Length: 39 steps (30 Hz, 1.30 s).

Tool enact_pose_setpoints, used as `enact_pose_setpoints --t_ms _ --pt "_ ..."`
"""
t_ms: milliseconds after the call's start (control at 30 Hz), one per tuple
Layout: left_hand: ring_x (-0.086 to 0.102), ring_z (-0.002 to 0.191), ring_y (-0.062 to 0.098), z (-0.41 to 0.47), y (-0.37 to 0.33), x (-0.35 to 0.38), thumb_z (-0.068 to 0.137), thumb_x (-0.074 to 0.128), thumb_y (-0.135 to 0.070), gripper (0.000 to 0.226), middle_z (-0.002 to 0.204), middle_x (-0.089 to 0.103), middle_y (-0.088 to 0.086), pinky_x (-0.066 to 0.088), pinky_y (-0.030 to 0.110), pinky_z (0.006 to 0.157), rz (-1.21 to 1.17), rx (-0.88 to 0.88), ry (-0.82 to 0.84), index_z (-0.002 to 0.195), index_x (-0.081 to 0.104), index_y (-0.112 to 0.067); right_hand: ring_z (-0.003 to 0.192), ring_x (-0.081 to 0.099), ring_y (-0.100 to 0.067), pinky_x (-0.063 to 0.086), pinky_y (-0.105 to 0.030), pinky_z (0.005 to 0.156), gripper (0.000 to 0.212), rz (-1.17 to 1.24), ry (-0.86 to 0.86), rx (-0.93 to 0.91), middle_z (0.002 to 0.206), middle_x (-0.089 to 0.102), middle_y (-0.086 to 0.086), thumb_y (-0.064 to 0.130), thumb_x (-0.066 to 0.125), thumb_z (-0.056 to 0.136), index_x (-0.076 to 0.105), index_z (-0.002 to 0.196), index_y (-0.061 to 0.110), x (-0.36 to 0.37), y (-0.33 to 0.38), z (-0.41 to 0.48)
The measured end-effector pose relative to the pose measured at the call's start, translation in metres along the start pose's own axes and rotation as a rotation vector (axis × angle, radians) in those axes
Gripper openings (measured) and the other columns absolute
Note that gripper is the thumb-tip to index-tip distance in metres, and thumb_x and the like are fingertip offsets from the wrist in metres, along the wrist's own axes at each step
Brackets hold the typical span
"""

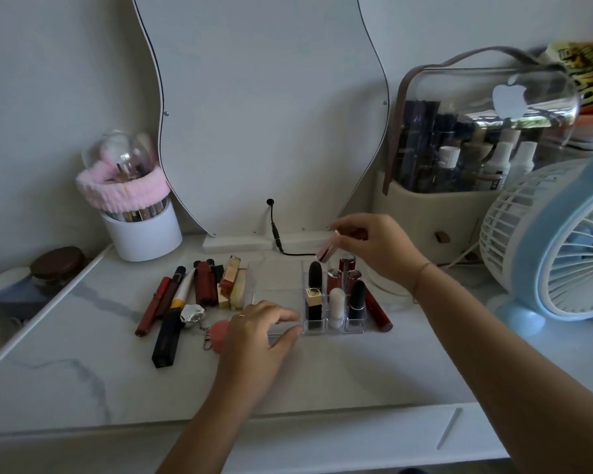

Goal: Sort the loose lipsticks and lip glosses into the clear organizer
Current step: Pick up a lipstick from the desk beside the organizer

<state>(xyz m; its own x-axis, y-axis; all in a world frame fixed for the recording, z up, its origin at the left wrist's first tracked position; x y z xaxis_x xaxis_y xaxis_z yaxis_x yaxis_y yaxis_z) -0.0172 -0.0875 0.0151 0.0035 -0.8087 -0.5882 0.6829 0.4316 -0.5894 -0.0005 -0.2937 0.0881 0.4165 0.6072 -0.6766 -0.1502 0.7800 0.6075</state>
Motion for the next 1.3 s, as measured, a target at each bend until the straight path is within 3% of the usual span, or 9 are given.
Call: enact_pose_setpoints --t_ms 133,333,533,833,1033,1133,1233,1300 --pt "0.062 0.087 0.008 0.001 0.000 -0.001 0.077 0.076 -0.014 0.013 0.088 0.069 -0.008 0.050 0.031 0.079 -0.001 0.011 -0.003 0.089 0.074 -0.016 0.080 0.062 -0.003 0.054 -0.021 0.078 0.023 -0.118 0.139 -0.024 0.091 0.066 0.006 0.027 0.063 0.084 0.063 0.106 0.018 0.012 0.001 0.011" --pt "0.061 0.088 0.006 0.001 0.000 -0.001 0.078 0.074 -0.015 0.012 0.088 0.068 -0.010 0.049 0.031 0.080 -0.015 0.002 -0.001 0.090 0.073 -0.018 0.076 0.058 0.000 0.046 -0.009 0.070 0.024 -0.265 0.279 -0.112 0.095 0.067 0.005 0.025 0.067 0.082 0.066 0.105 0.020 0.021 0.013 0.014" --pt "0.061 0.087 0.007 0.001 0.000 -0.001 0.078 0.074 -0.014 0.012 0.088 0.068 -0.009 0.049 0.030 0.079 -0.014 0.006 -0.001 0.089 0.074 -0.017 0.091 0.062 -0.013 0.050 -0.027 0.088 0.027 -0.386 0.389 -0.134 0.103 0.069 0.000 0.017 0.066 0.082 0.069 0.109 0.020 0.032 0.025 0.012" --pt "0.062 0.087 0.007 0.000 -0.001 -0.002 0.078 0.074 -0.016 0.010 0.087 0.069 -0.009 0.050 0.031 0.077 -0.011 0.007 0.001 0.089 0.074 -0.017 0.097 0.055 -0.018 0.047 -0.032 0.089 0.028 -0.480 0.517 -0.176 0.109 0.061 -0.004 0.016 0.055 0.090 0.066 0.115 0.021 0.038 0.021 0.009" --pt "0.061 0.088 0.005 0.000 -0.001 -0.002 0.078 0.074 -0.016 0.010 0.087 0.068 -0.011 0.049 0.031 0.079 -0.012 -0.004 0.000 0.088 0.073 -0.018 0.082 0.052 -0.007 0.040 -0.013 0.072 0.030 -0.390 0.487 -0.166 0.105 0.061 0.002 0.011 0.054 0.089 0.067 0.113 0.022 0.035 0.013 0.010" --pt "0.060 0.088 0.005 0.000 -0.001 -0.001 0.078 0.074 -0.016 0.010 0.087 0.067 -0.013 0.049 0.032 0.080 -0.010 -0.008 0.002 0.088 0.073 -0.019 0.086 0.055 -0.005 0.046 -0.017 0.081 0.028 -0.291 0.432 -0.146 0.104 0.060 0.006 0.012 0.056 0.089 0.066 0.113 0.022 0.027 0.010 0.009" --pt "0.060 0.088 0.002 -0.001 -0.001 -0.001 0.077 0.075 -0.017 0.010 0.086 0.067 -0.014 0.049 0.031 0.080 -0.008 0.000 -0.001 0.087 0.073 -0.020 0.086 0.059 -0.001 0.049 -0.014 0.082 0.026 -0.155 0.273 -0.104 0.102 0.060 0.012 0.016 0.057 0.088 0.065 0.112 0.021 0.007 0.004 0.006" --pt "0.060 0.088 0.002 0.000 0.000 -0.001 0.077 0.075 -0.017 0.010 0.086 0.067 -0.014 0.049 0.030 0.080 -0.009 0.003 -0.002 0.087 0.073 -0.020 0.080 0.058 0.007 0.047 -0.005 0.075 0.025 -0.106 0.124 -0.048 0.093 0.059 0.019 0.018 0.058 0.087 0.065 0.111 0.022 -0.008 -0.008 0.000"
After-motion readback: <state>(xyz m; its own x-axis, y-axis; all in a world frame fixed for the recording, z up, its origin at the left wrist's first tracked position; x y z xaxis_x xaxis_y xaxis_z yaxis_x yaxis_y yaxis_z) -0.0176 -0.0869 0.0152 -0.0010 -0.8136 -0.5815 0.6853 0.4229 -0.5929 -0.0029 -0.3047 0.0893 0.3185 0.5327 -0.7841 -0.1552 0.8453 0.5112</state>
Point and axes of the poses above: each hand's wrist, its own z-axis towards the middle knuckle, its own x-axis out of the palm, y = z × x, the point moved 7 cm from there along z, towards the middle knuckle
